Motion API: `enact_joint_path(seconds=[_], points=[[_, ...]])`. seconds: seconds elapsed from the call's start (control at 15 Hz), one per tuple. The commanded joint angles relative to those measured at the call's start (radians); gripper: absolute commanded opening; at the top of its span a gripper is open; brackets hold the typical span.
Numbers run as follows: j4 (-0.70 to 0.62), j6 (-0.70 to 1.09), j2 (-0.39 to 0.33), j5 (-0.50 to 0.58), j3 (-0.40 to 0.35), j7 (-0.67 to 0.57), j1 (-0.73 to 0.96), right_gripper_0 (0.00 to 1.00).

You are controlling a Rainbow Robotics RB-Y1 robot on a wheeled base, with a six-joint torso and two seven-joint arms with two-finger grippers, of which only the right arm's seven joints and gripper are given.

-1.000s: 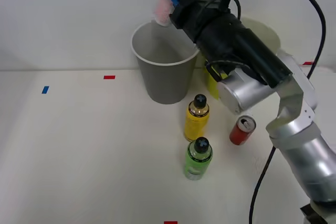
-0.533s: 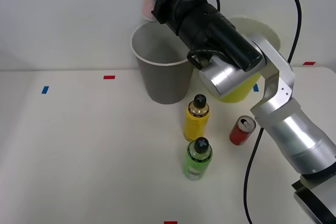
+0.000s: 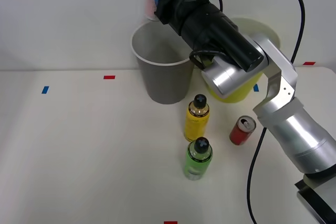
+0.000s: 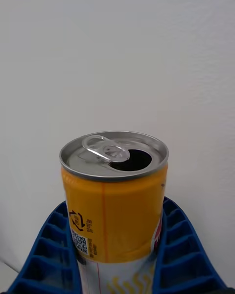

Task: Put cans in the gray bin, plastic bottles in the light green bin

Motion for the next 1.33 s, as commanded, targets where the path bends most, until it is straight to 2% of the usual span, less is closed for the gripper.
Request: enact_joint_path(seconds=[0.07, 1.07, 1.27, 1.33], points=[[0.000, 0.000, -0.005, -0.002, 0.000, -0.005, 0.000, 1.00], [0.000, -0.026, -0.020, -0.022, 0.002, -0.017, 0.000, 1.00], [-0.031, -0.028, -0.071, -0.045, 0.002, -0.031, 0.003, 1.00], [-0.051, -0.028, -0.101, -0.083, 0.002, -0.034, 0.012, 1.00]])
